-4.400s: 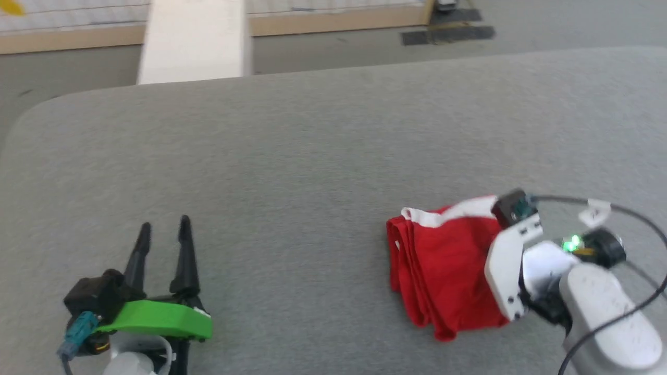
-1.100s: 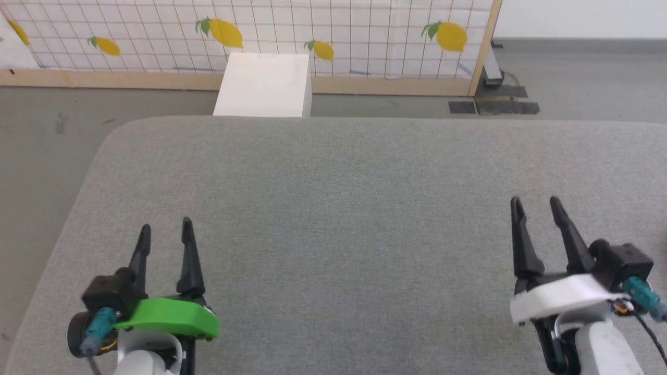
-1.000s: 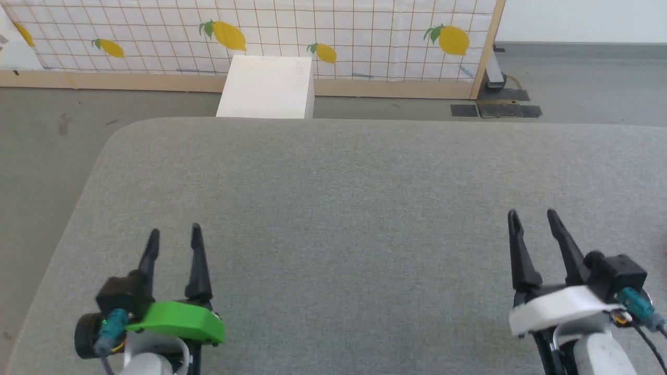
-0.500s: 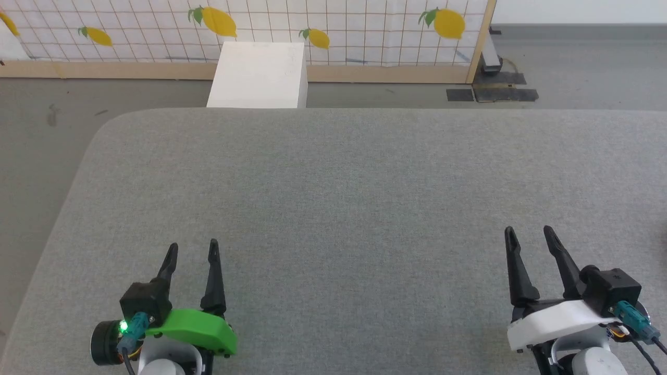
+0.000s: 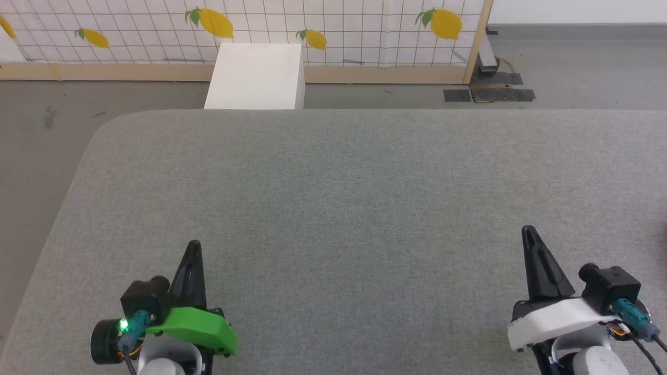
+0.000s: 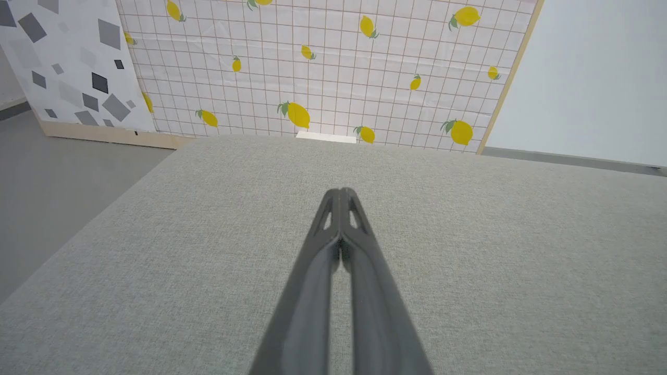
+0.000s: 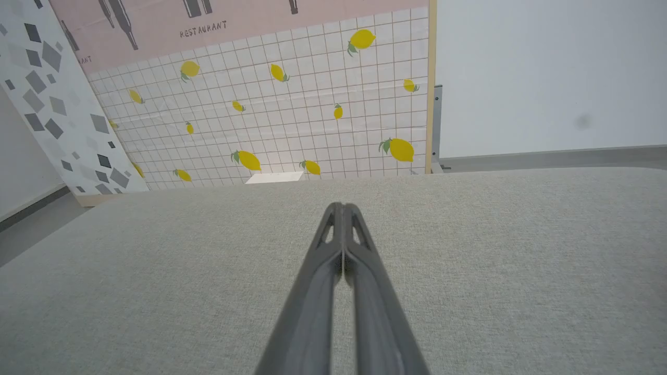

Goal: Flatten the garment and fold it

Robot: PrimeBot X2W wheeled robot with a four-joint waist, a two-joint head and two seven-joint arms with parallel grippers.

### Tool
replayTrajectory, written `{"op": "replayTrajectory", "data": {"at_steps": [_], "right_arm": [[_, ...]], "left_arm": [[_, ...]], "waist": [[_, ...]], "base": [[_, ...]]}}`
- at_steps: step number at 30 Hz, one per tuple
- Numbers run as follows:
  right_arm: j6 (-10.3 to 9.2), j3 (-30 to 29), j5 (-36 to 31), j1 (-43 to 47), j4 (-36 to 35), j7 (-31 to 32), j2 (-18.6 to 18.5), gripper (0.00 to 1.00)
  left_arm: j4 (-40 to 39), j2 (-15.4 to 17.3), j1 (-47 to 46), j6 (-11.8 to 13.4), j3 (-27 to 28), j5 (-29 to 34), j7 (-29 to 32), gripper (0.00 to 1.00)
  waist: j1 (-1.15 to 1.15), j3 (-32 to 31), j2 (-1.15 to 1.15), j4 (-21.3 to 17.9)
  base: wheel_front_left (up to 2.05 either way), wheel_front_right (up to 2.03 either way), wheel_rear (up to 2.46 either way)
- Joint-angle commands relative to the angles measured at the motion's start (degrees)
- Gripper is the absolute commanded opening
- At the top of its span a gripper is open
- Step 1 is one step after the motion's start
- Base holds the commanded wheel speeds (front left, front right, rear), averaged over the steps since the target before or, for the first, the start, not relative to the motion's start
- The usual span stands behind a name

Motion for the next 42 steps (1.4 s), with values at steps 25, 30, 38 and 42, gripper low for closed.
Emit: {"op": "replayTrajectory", "data": {"at_steps": [25,30,38,42], "right_arm": [[-0.03,0.4,-2.7,0.9,-3.2,3.2,0.0,0.0],[-0.03,0.5,-3.1,1.1,-3.7,3.8,0.0,0.0],[-0.03,0.6,-3.8,1.3,-4.5,4.8,0.0,0.0],[-0.04,0.6,-4.1,1.4,-4.9,5.2,0.0,0.0]], "left_arm": [[-3.1,-0.8,1.0,-0.1,0.9,3.2,3.3,0.0],[-3.5,-0.9,1.1,-0.2,1.1,3.7,3.9,0.0],[-4.3,-1.1,1.3,-0.2,1.3,4.5,4.8,0.0],[-4.7,-1.2,1.4,-0.2,1.4,4.9,5.3,0.0]], "waist": [[0.0,-0.5,0.17,-1.0],[0.0,-0.6,0.2,-1.2],[0.0,-0.8,0.23,-1.4],[0.0,-0.9,0.25,-1.6]], "base": [[0.0,0.0,0.0],[0.0,0.0,0.0],[0.0,0.0,0.0],[0.0,0.0,0.0]]}}
